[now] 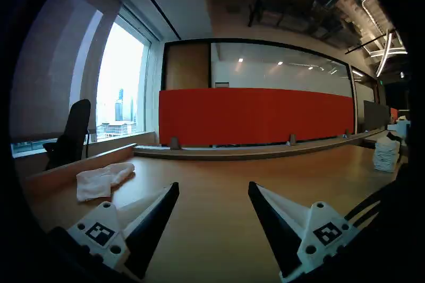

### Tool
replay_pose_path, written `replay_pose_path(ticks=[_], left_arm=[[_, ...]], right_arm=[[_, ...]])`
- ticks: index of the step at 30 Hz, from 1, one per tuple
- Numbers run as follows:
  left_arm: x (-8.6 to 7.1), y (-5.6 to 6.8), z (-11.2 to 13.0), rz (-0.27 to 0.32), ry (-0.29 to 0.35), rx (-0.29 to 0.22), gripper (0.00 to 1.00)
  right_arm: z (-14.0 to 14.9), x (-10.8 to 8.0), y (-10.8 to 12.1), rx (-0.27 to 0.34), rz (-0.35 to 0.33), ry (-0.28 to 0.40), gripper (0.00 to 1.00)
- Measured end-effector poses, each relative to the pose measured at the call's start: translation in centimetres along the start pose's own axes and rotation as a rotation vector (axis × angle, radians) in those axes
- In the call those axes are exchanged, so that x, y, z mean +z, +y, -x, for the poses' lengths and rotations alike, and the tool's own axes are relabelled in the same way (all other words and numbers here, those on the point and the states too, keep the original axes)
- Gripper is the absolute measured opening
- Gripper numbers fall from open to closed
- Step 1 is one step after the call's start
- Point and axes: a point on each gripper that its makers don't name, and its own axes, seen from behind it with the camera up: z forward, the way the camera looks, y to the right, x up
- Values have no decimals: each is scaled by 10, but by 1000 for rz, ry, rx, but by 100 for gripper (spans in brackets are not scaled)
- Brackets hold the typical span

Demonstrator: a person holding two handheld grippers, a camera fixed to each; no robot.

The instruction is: Fold towel

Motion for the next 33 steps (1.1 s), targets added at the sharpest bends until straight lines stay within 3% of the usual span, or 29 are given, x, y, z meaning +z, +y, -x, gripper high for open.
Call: replay_pose_path(ticks=[9,18,33], left_arm=[[0,0,0,0,0,0,97],[0,0,0,0,0,0,97],[0,1,0,0,0,0,97]], right_arm=[[24,-1,-5,27,-18,-4,99],[38,1,0,5,-8,-4,100],[42,-1,-15,-53,-24,8,100]])
